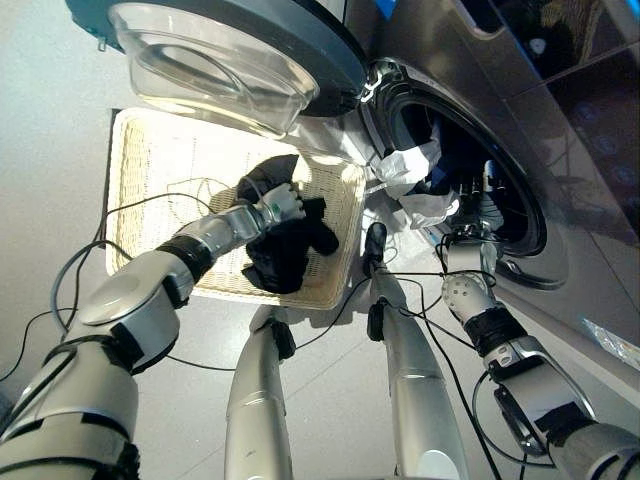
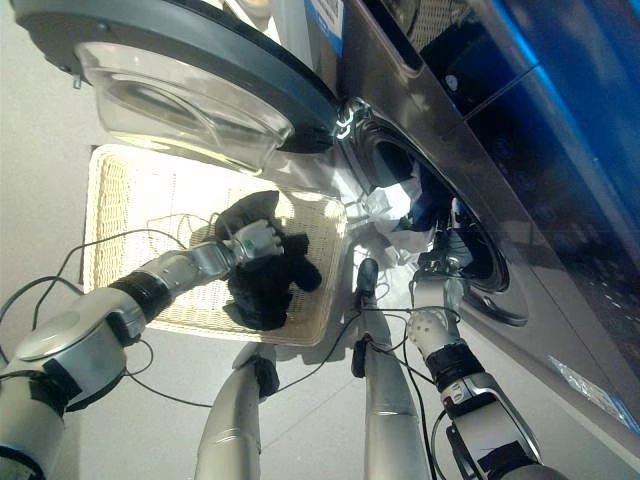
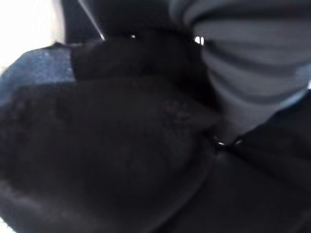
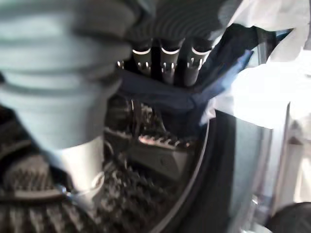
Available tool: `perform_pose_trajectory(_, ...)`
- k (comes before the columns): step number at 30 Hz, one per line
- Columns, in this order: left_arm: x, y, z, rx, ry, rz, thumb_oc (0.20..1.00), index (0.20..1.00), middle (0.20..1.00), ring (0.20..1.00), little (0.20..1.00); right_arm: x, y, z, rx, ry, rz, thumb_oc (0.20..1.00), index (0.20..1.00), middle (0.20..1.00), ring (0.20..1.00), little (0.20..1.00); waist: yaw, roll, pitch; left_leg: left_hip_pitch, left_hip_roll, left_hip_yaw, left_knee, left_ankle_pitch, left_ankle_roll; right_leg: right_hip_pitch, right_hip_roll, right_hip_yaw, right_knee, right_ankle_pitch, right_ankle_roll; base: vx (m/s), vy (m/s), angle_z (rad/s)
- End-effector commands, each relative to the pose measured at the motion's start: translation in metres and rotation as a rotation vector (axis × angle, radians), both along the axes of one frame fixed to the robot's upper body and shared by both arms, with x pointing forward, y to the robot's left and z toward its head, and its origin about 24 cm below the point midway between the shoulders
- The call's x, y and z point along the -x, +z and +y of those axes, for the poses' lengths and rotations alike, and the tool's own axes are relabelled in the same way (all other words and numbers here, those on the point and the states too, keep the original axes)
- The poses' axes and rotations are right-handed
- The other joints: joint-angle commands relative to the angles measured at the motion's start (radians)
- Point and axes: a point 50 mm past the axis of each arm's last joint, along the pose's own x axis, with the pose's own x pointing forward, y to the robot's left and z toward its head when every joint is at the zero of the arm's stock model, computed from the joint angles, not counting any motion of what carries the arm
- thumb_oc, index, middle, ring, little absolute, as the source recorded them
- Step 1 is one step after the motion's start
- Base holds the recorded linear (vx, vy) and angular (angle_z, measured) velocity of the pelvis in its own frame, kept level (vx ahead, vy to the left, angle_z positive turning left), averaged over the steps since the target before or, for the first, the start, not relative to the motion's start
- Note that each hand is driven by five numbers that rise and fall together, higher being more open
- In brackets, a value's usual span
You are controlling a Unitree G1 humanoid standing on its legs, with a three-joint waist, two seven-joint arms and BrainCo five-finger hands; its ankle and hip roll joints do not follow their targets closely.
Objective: Put the clothes into the washing machine.
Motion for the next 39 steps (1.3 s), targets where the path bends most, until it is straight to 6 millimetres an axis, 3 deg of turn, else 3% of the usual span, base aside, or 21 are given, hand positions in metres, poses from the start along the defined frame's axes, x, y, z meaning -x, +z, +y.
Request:
perform_pose_trajectory(1,0.005,0.012,0.011,0.395,-0.017,-0.093,0.200,0.200,0.200,0.200,0.200,0.005,0.007,0.009,0.194,0.071,0.000,1.000,1.000,1.000,1.000,1.000,0.037,-0.013,0.006,0.048,-0.037,0.081,-0.078,0.039,-0.059,0.017,0.001,-0.037,0.140,-0.101,0.127,0.01,0.042,0.01)
perform_pose_trajectory(4,0.010,0.007,0.015,0.572,-0.036,-0.106,0.200,0.200,0.200,0.200,0.200,0.005,-0.005,0.019,0.395,0.138,0.079,1.000,1.000,1.000,1.000,1.000,0.042,-0.014,0.006,0.068,-0.038,0.080,-0.081,0.038,-0.059,0.034,-0.002,-0.041,0.144,-0.112,0.125,0.01,0.036,-0.02)
perform_pose_trajectory(6,0.017,0.001,0.016,0.764,-0.062,-0.121,0.200,0.200,0.200,0.200,0.200,0.006,-0.009,0.028,0.718,0.139,0.114,1.000,1.000,1.000,1.000,1.000,0.052,-0.018,0.006,0.083,-0.036,0.079,-0.082,0.036,-0.058,0.049,-0.004,-0.047,0.154,-0.127,0.124,0.00,0.000,0.00)
perform_pose_trajectory(9,0.023,-0.004,0.016,0.930,-0.102,-0.123,0.200,0.200,0.200,0.200,0.200,0.005,-0.015,0.029,1.040,0.121,0.167,1.000,1.000,1.000,1.000,1.000,0.064,-0.025,0.006,0.104,-0.034,0.074,-0.078,0.030,-0.057,0.070,-0.005,-0.056,0.170,-0.143,0.123,0.01,-0.031,0.02)
perform_pose_trajectory(11,0.026,-0.004,0.015,0.983,-0.121,-0.120,0.200,0.200,0.200,0.200,0.200,0.003,-0.018,0.026,1.129,0.117,0.200,1.000,1.000,1.000,1.000,1.000,0.070,-0.028,0.006,0.115,-0.032,0.073,-0.077,0.027,-0.056,0.080,-0.006,-0.060,0.178,-0.151,0.124,0.02,-0.055,0.08)
perform_pose_trajectory(13,0.031,-0.007,0.013,1.055,-0.158,-0.098,0.200,0.200,0.200,0.200,0.200,0.000,-0.024,0.019,1.325,0.092,0.236,1.000,1.000,1.000,1.000,1.000,0.082,-0.034,0.006,0.138,-0.027,0.069,-0.072,0.018,-0.054,0.103,-0.010,-0.069,0.192,-0.165,0.125,0.02,-0.080,0.05)
perform_pose_trajectory(15,0.034,-0.010,0.009,1.106,-0.187,-0.064,0.200,0.200,0.200,0.200,0.200,-0.001,-0.021,0.022,1.498,0.068,0.208,1.000,1.000,1.000,1.000,1.000,0.091,-0.039,0.006,0.158,-0.026,0.060,-0.069,0.010,-0.053,0.124,-0.013,-0.077,0.198,-0.172,0.128,0.01,-0.078,0.05)
perform_pose_trajectory(17,0.035,-0.010,0.008,1.119,-0.193,-0.056,0.200,0.200,0.200,0.200,0.200,-0.001,-0.020,0.024,1.552,0.062,0.192,1.000,1.000,1.000,1.000,1.000,0.093,-0.040,0.006,0.165,-0.027,0.059,-0.070,0.008,-0.053,0.132,-0.013,-0.079,0.197,-0.173,0.129,0.00,-0.055,0.09)
perform_pose_trajectory(18,0.036,-0.008,0.004,1.167,-0.216,-0.032,0.200,0.200,0.200,0.200,0.200,-0.001,-0.012,0.032,1.698,0.058,0.115,1.000,1.000,1.000,1.000,1.000,0.099,-0.043,0.006,0.184,-0.025,0.058,-0.071,0.002,-0.050,0.151,-0.017,-0.087,0.198,-0.178,0.130,0.00,-0.053,0.07)
perform_pose_trajectory(23,0.039,-0.003,-0.003,1.274,-0.263,0.034,0.200,0.200,0.200,0.200,0.200,-0.001,-0.002,0.046,1.934,0.052,0.011,1.000,1.000,1.000,1.000,1.000,0.113,-0.050,0.006,0.207,-0.025,0.047,-0.061,-0.010,-0.045,0.181,-0.021,-0.093,0.202,-0.187,0.131,0.01,-0.051,0.03)
perform_pose_trajectory(31,0.048,0.003,-0.023,1.403,-0.402,0.174,0.200,0.200,0.200,0.200,0.200,-0.005,0.007,0.065,1.950,0.100,-0.075,1.000,1.000,1.000,1.000,1.000,0.139,-0.039,0.006,0.225,-0.042,0.020,-0.069,-0.015,-0.039,0.208,-0.025,-0.096,0.186,-0.190,0.131,0.00,-0.042,0.06)
perform_pose_trajectory(39,0.056,0.011,-0.046,1.413,-0.533,0.352,0.200,0.200,0.200,0.200,0.200,-0.010,0.021,0.080,1.753,0.205,-0.094,1.000,1.000,1.000,1.000,1.000,0.157,-0.018,0.006,0.220,-0.063,0.006,-0.070,-0.015,-0.032,0.209,-0.027,-0.099,0.177,-0.188,0.121,0.00,-0.004,0.06)
